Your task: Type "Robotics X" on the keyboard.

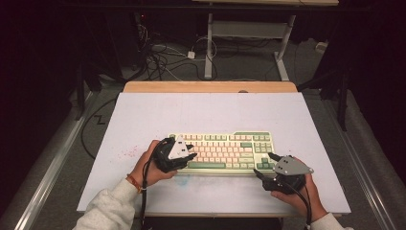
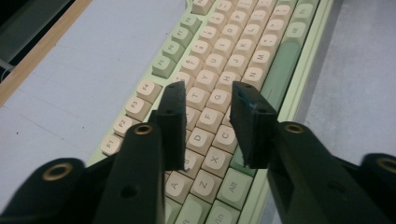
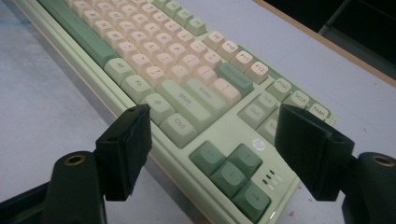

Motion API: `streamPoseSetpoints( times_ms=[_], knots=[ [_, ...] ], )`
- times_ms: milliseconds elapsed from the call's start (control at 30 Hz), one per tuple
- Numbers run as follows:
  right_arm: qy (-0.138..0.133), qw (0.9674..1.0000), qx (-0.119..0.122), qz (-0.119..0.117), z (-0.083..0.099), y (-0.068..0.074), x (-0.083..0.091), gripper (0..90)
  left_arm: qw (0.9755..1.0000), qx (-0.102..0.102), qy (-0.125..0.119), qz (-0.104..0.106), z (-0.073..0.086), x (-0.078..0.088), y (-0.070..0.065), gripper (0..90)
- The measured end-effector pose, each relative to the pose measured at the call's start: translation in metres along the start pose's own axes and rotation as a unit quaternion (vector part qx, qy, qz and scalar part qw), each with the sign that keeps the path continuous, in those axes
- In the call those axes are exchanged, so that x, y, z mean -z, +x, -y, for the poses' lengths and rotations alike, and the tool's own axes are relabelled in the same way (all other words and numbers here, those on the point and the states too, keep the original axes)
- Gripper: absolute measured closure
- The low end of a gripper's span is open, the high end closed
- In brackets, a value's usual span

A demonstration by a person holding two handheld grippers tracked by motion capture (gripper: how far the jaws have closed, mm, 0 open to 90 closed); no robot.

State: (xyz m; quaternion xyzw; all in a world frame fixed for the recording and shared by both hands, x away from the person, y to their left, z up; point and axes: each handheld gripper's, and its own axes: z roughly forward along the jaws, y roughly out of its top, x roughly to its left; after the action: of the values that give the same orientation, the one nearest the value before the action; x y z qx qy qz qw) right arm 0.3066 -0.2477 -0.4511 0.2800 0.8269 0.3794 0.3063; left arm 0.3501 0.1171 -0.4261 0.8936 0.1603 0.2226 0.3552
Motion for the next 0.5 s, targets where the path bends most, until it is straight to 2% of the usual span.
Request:
streamPoseSetpoints(
  times_ms=[33,133,267,333,367,433,500],
  knots=[
    [0.000,1.0000,0.000,0.000,0.000,0.000,0.000,27.6,0.9999,-0.001,-0.003,-0.012,0.001,0.001,-0.001,57.5],
    [0.000,1.0000,-0.002,0.001,0.000,-0.001,0.000,27.6,0.9998,0.001,-0.007,-0.021,0.005,0.004,0.000,47.8],
    [0.000,1.0000,-0.004,0.003,0.001,-0.002,0.000,27.8,0.9987,0.022,-0.007,-0.045,0.011,0.006,0.002,29.9],
    [0.001,1.0000,-0.005,0.005,0.001,-0.002,0.000,28.0,0.9979,0.035,-0.008,-0.054,0.015,0.008,0.004,24.5],
    [0.001,1.0000,-0.006,0.005,0.001,-0.002,0.000,28.0,0.9977,0.041,-0.008,-0.053,0.018,0.008,0.005,21.9],
    [0.001,1.0000,-0.006,0.006,0.001,-0.002,0.000,28.1,0.9969,0.042,-0.004,-0.067,0.023,0.010,0.005,21.7],
    [0.001,1.0000,-0.006,0.006,0.001,-0.002,0.001,28.1,0.9965,0.046,-0.007,-0.070,0.028,0.013,0.006,21.2]
  ],
)
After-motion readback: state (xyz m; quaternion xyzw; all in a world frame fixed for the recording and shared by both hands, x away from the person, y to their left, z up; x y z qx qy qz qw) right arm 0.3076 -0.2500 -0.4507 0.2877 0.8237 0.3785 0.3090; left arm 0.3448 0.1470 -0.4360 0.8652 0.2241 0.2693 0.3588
